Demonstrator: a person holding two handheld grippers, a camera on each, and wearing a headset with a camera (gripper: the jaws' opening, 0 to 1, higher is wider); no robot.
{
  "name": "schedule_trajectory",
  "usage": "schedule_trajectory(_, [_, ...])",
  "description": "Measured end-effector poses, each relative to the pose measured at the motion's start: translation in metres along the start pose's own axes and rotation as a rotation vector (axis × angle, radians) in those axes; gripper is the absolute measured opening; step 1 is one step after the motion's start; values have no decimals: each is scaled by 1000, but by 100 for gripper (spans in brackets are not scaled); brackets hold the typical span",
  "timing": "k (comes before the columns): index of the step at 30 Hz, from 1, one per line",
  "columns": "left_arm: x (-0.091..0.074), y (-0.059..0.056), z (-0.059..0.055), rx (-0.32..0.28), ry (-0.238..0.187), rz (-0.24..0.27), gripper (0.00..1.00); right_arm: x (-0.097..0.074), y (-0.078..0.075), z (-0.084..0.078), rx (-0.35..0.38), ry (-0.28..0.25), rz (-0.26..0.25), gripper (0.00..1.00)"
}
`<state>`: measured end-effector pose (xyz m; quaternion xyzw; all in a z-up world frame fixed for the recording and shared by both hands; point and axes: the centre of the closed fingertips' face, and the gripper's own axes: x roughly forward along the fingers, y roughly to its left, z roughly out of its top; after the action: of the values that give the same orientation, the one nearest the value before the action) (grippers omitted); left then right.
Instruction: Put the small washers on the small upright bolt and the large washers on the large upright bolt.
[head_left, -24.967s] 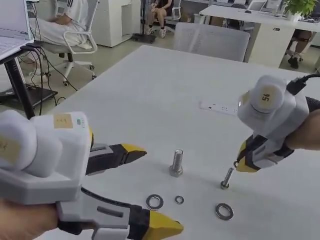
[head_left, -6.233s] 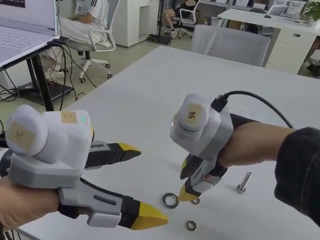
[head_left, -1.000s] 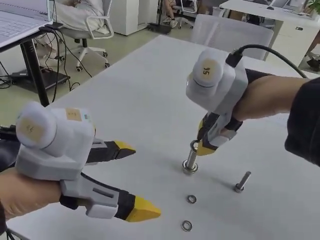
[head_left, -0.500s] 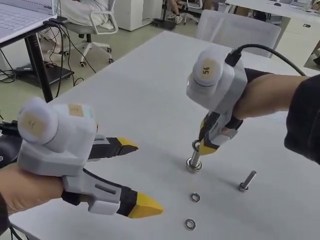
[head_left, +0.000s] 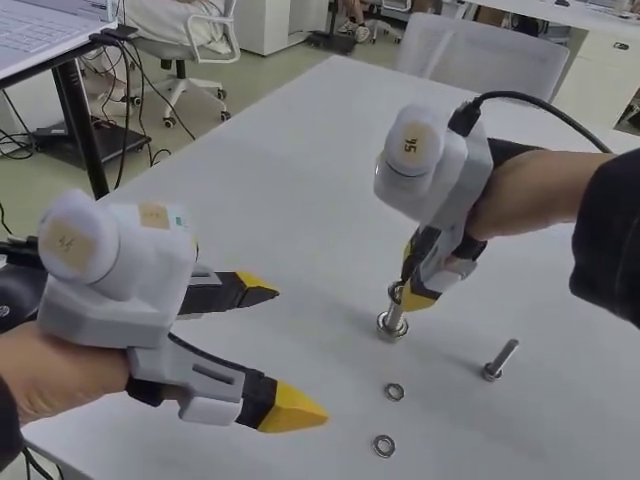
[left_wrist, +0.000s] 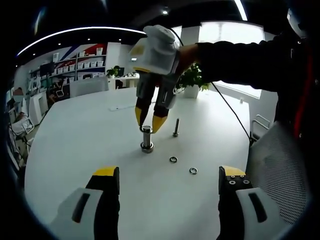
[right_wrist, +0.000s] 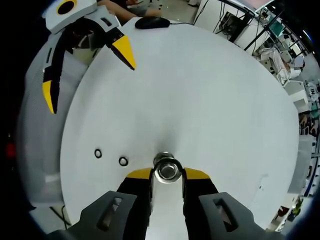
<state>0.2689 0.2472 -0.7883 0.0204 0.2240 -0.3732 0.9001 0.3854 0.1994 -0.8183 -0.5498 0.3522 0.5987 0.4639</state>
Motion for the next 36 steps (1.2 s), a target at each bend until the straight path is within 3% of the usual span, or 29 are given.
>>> schedule_trajectory(36, [2,-1,-5,-6,12,-4,81,41,-1,-7,15,32,29,24])
